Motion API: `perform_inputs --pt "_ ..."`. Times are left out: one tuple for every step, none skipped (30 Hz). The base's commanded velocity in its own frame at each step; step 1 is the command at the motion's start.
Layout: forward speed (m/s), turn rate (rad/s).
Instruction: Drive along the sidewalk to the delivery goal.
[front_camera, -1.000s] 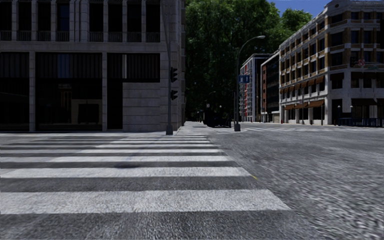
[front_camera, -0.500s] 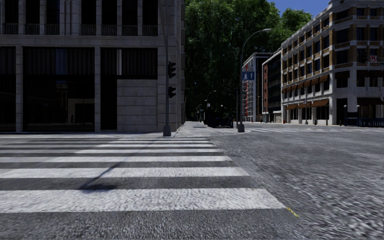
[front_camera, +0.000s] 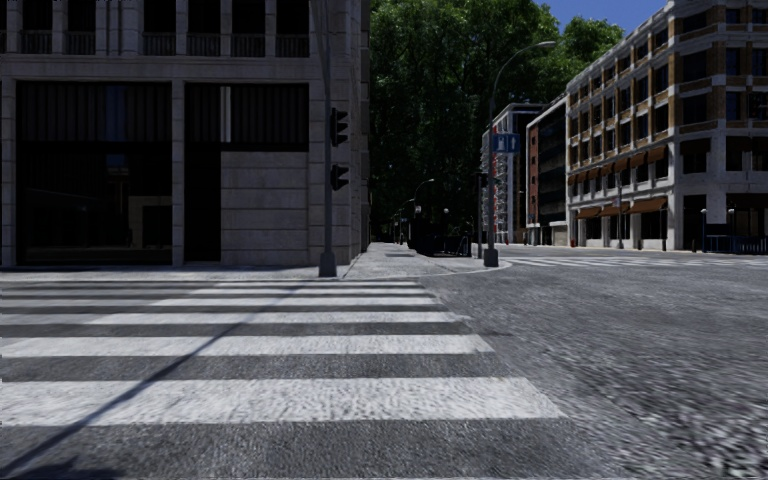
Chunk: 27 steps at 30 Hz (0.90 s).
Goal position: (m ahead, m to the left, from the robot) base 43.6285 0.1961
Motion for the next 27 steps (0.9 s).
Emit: perform_inputs --pt "2.0 0.0" --pt "2.0 0.0" --pt "2.0 0.0" --pt "2.0 0.0" --pt "2.0 0.0" --pt "2.0 0.0" --pt "2.0 0.0" --pt "2.0 0.0" --pt "2.0 0.0" --pt "2.0 0.0" --pt "2.0 0.0" --pt "2.0 0.0" --pt "2.0 0.0" --pt "2.0 0.0" --pt "2.0 0.0" --pt "2.0 0.0" --pt "2.0 0.0" --pt "2.0 0.0" --pt "2.0 0.0" --pt "2.0 0.0" --pt "2.0 0.0" --pt "2.0 0.0" --pt "2.0 0.0" --pt "2.0 0.0" --pt "2.0 0.0" --pt "1.8 0.0" --pt "1.65 0.0"
